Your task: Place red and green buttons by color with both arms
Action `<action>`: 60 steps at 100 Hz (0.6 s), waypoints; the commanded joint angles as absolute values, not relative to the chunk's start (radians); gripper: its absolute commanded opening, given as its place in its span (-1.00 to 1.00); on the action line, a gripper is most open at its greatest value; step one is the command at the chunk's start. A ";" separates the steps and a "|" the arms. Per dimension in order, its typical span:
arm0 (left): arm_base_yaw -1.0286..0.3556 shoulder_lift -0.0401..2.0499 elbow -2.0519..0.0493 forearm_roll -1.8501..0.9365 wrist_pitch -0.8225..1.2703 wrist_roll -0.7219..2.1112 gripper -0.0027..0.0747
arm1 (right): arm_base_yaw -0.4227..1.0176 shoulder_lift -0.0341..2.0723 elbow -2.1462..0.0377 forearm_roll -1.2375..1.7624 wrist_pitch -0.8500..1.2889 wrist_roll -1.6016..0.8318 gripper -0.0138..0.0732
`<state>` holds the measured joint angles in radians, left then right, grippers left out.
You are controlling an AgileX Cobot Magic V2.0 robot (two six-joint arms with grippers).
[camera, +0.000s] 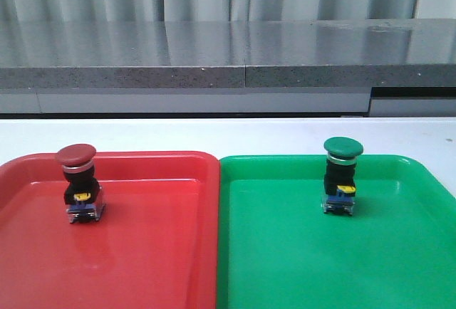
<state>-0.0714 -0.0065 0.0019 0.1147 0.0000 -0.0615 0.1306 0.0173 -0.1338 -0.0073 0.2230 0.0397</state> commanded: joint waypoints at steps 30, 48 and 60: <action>-0.069 -0.037 0.043 0.114 -0.073 -0.072 -0.98 | 0.127 -0.031 -0.051 -0.019 0.118 0.038 -0.94; -0.069 -0.037 0.043 0.114 -0.073 -0.072 -0.98 | 0.127 -0.031 0.002 -0.019 0.107 0.038 -0.94; -0.069 -0.037 0.043 0.114 -0.073 -0.072 -0.98 | 0.127 -0.031 0.013 -0.019 0.114 0.038 -0.94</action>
<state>-0.0714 -0.0065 0.0019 0.1147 0.0000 -0.0615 0.1306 -0.0108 0.0253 -0.0089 0.1995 0.0397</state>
